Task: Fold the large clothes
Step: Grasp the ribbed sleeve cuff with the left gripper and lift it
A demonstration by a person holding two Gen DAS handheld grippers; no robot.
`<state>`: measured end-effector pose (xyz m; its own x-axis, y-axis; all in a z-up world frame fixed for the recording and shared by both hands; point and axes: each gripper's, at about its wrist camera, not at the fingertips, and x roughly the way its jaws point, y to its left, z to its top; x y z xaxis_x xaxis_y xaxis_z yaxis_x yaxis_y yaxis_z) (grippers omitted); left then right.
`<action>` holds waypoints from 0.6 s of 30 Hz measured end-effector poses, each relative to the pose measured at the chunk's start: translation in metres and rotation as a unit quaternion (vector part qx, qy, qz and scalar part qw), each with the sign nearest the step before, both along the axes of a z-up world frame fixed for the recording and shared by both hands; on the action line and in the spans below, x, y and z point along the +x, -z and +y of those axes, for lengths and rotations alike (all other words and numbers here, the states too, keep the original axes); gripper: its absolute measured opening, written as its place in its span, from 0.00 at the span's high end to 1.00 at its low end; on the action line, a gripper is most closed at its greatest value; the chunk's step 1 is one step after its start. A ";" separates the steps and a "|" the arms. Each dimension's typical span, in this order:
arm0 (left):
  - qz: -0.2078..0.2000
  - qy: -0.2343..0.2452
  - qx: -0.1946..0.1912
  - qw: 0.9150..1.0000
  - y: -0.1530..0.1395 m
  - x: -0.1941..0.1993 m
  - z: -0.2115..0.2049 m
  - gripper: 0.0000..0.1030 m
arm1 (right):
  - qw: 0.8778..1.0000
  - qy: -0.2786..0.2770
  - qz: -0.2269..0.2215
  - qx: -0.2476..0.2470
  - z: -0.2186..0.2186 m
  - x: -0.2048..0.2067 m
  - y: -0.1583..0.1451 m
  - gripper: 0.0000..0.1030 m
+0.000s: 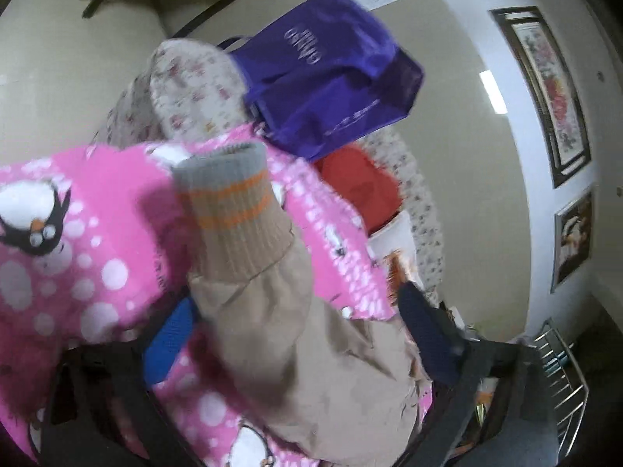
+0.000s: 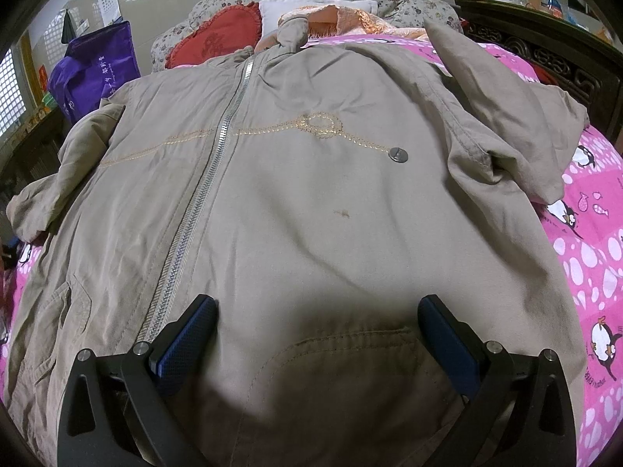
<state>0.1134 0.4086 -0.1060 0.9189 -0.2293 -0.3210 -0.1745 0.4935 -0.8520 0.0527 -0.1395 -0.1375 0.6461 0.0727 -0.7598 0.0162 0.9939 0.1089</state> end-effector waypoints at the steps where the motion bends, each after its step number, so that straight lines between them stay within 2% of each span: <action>1: 0.000 -0.001 0.000 1.000 -0.002 0.001 0.000 0.29 | 1.000 0.000 0.000 0.000 0.000 0.000 0.000 0.01; 2: 0.005 -0.005 -0.001 1.000 -0.003 0.002 0.001 0.44 | 1.000 0.000 0.001 0.000 0.000 0.000 0.000 0.01; 3: 0.015 -0.009 -0.004 1.000 -0.003 0.004 0.002 0.64 | 1.000 0.000 0.002 0.001 0.000 0.000 0.000 0.01; 6: 0.040 -0.015 0.002 0.999 -0.004 0.009 0.001 0.80 | 1.000 -0.003 0.018 0.005 -0.002 0.001 -0.003 0.01; 8: 0.044 -0.022 0.026 0.998 -0.014 0.007 -0.003 0.85 | 1.000 -0.002 0.029 0.004 -0.005 -0.006 -0.012 0.01; 12: 0.066 -0.025 0.099 0.993 -0.032 0.011 -0.012 0.88 | 1.000 -0.015 0.002 0.006 -0.010 -0.040 -0.030 0.00; 14: 0.070 -0.026 0.118 0.990 -0.035 0.009 -0.014 0.89 | 1.000 -0.027 0.006 -0.004 -0.010 -0.052 -0.026 0.00; 16: 0.058 -0.025 0.133 0.989 -0.042 0.002 -0.018 0.90 | 0.999 -0.033 0.011 -0.002 -0.012 -0.055 -0.017 0.00; 18: 0.041 -0.012 0.164 0.986 -0.058 -0.003 -0.031 0.90 | 0.999 -0.030 0.020 0.012 -0.016 -0.052 -0.004 0.00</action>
